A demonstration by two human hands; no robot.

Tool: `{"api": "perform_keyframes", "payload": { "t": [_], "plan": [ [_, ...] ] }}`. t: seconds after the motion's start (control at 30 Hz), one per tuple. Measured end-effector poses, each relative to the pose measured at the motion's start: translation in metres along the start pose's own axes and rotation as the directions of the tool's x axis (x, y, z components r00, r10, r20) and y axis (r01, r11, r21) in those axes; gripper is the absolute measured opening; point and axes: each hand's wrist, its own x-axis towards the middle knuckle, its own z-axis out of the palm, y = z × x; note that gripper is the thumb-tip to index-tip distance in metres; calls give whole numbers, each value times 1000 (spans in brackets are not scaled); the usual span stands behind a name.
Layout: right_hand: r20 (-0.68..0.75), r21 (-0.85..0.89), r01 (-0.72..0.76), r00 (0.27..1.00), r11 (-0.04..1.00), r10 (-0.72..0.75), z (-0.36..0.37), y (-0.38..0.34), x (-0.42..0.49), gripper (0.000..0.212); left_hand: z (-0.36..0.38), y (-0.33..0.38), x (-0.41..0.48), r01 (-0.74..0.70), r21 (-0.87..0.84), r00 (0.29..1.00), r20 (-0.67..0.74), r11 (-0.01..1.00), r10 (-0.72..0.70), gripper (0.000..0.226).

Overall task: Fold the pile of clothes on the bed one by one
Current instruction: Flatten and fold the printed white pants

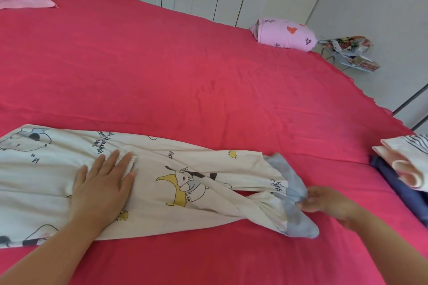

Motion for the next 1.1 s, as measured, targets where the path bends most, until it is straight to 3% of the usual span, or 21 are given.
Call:
{"api": "perform_keyframes", "payload": {
  "t": [0.07, 0.13, 0.2, 0.33, 0.4, 0.47, 0.57, 0.67, 0.7, 0.8, 0.87, 0.97, 1.1],
  "plan": [
    [49, 80, -54, 998, 995, 50, -11, -8, 5, 90, 0, 0, 0, 2, -14, 1000, -6, 1000, -2, 79],
    [10, 188, -75, 997, 979, 74, -18, -22, 16, 103, 0, 1, 0, 6, -11, 1000, -6, 1000, -6, 79],
    [-83, 225, -67, 993, 972, 88, -12, -40, 30, 92, 1, 1, 1, 6, -9, 1000, -11, 1000, -6, 78],
    [-301, 253, -17, 949, 967, 95, 7, -63, 59, 31, 3, -1, 0, 3, -7, 1000, -22, 1000, -3, 77],
    [-444, 203, 73, 896, 976, 26, 9, -65, 64, 13, 2, -2, 0, 1, -6, 1000, -20, 1000, -2, 77],
    [-565, 72, 52, 825, 996, -2, 8, -56, 63, 14, 1, -1, 1, 2, -8, 1000, -16, 1000, -2, 78],
    [-525, -71, -44, 851, 997, 0, 19, -39, 51, 21, 1, 0, 1, -2, -13, 1000, -21, 1000, 2, 78],
    [-690, -11, 54, 722, 998, -47, 28, -32, 22, 25, 0, -1, 0, -5, -13, 1000, -20, 1000, 5, 78],
    [-693, -28, 44, 719, 999, -51, 29, -31, 8, 31, 0, -1, 0, -5, -13, 1000, -16, 1000, 5, 79],
    [-471, -18, -56, 881, 998, 41, 39, -24, -30, 61, -1, 0, 0, -3, -5, 1000, -5, 1000, 3, 80],
    [-363, -93, -78, 931, 993, 39, 48, -19, -49, 57, -2, 0, -1, -4, -5, 1000, 3, 1000, 4, 80],
    [-296, -140, 24, 953, 990, -65, 55, -10, -57, 41, -5, 0, 0, -6, -11, 1000, 30, 1000, 6, 83],
    [-416, 65, 188, 898, 980, -145, 41, -20, -59, 27, -18, 4, 4, 8, -40, 996, 88, 999, -5, 82]
  ]
}}
